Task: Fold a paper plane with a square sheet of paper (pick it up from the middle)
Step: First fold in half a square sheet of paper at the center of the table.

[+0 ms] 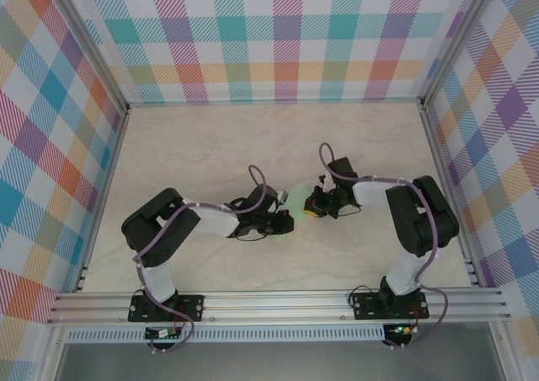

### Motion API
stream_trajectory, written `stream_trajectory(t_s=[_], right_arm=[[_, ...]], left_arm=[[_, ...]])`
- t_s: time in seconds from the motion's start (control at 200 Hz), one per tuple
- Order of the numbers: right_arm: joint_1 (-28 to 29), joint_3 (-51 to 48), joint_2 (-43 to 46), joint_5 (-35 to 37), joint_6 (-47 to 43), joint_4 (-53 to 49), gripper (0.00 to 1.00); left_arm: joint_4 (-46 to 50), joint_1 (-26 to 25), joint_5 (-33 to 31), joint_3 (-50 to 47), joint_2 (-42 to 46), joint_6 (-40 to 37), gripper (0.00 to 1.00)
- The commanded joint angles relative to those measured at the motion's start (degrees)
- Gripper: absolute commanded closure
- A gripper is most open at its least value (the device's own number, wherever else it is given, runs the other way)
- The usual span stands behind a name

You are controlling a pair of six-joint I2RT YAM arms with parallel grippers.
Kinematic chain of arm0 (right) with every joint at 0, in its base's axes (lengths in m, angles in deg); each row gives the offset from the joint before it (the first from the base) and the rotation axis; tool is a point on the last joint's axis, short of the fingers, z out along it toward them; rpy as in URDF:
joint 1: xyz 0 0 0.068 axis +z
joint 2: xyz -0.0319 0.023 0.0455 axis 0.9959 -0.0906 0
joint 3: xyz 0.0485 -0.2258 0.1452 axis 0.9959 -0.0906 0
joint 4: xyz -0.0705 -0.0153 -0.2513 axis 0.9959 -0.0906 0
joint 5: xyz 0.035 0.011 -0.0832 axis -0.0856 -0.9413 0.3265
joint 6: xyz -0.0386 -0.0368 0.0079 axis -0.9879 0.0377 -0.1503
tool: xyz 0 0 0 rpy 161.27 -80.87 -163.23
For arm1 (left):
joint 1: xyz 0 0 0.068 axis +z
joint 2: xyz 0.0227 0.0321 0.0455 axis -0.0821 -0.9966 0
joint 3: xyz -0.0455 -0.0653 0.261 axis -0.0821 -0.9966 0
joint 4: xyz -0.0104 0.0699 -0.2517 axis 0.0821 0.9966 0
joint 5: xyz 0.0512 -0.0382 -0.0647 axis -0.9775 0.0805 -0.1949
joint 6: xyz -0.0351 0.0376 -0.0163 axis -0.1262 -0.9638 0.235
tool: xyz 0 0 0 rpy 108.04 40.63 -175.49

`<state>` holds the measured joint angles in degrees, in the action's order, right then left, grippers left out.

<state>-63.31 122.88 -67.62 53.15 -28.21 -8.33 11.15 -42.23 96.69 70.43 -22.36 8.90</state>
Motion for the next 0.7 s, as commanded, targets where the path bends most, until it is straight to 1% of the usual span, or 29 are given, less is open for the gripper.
stream_trajectory(t_s=[0.0, 0.245, 0.455, 0.695], right_arm=[[-0.1, -0.7, -4.1, 9.9, -1.2, -6.8, 1.0], [-0.2, 0.2, -4.4, 11.0, -1.6, -8.6, 1.0], [-0.1, 0.3, -4.3, 11.3, -1.5, -8.9, 1.0], [-0.1, 0.4, -4.2, 11.4, -1.6, -9.2, 1.0]], left_arm=[[10.2, 0.6, 1.1, -5.4, -0.2, 0.0, 1.0], [12.0, 0.3, 3.0, -8.9, 3.1, -1.3, 1.0], [14.5, -0.5, 3.8, -9.5, 4.5, -3.0, 1.0], [17.0, -0.6, 1.5, -11.3, 7.0, -2.8, 1.0]])
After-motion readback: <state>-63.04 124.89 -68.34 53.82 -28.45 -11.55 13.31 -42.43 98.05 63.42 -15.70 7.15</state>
